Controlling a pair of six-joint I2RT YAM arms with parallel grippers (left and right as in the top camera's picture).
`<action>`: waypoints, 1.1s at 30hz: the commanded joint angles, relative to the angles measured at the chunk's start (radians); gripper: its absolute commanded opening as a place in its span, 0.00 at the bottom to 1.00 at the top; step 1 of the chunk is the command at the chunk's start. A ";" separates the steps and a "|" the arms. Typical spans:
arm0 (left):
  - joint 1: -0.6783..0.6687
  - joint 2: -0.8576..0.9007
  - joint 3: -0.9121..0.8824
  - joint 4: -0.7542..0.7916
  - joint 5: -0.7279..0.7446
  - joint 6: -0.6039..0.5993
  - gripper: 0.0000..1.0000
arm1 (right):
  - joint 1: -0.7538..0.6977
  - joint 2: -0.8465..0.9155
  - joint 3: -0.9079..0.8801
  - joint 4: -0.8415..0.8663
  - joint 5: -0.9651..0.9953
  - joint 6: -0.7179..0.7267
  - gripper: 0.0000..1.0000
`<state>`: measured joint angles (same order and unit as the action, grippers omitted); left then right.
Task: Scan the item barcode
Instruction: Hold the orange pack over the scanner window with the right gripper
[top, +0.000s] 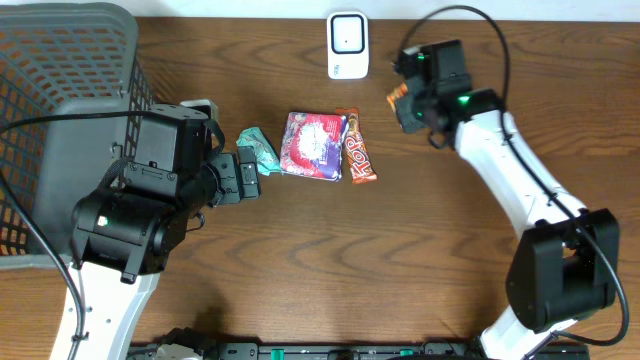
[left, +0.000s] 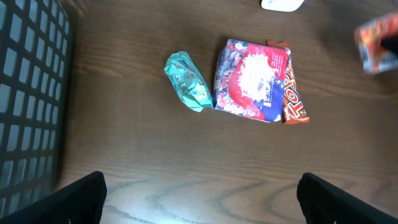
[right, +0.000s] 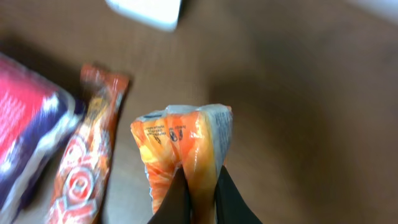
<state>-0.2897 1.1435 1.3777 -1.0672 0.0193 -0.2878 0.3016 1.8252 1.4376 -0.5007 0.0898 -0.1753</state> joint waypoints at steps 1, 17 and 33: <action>0.003 -0.001 0.008 -0.002 -0.013 0.005 0.98 | 0.055 0.000 0.011 0.093 0.211 -0.144 0.01; 0.003 -0.001 0.008 -0.002 -0.013 0.005 0.98 | 0.124 0.264 0.012 0.953 0.211 -0.328 0.01; 0.003 -0.001 0.008 -0.002 -0.013 0.005 0.98 | 0.124 0.434 0.332 0.739 0.080 -0.251 0.01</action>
<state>-0.2897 1.1435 1.3777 -1.0676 0.0193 -0.2878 0.4324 2.2505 1.6810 0.3073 0.2070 -0.4488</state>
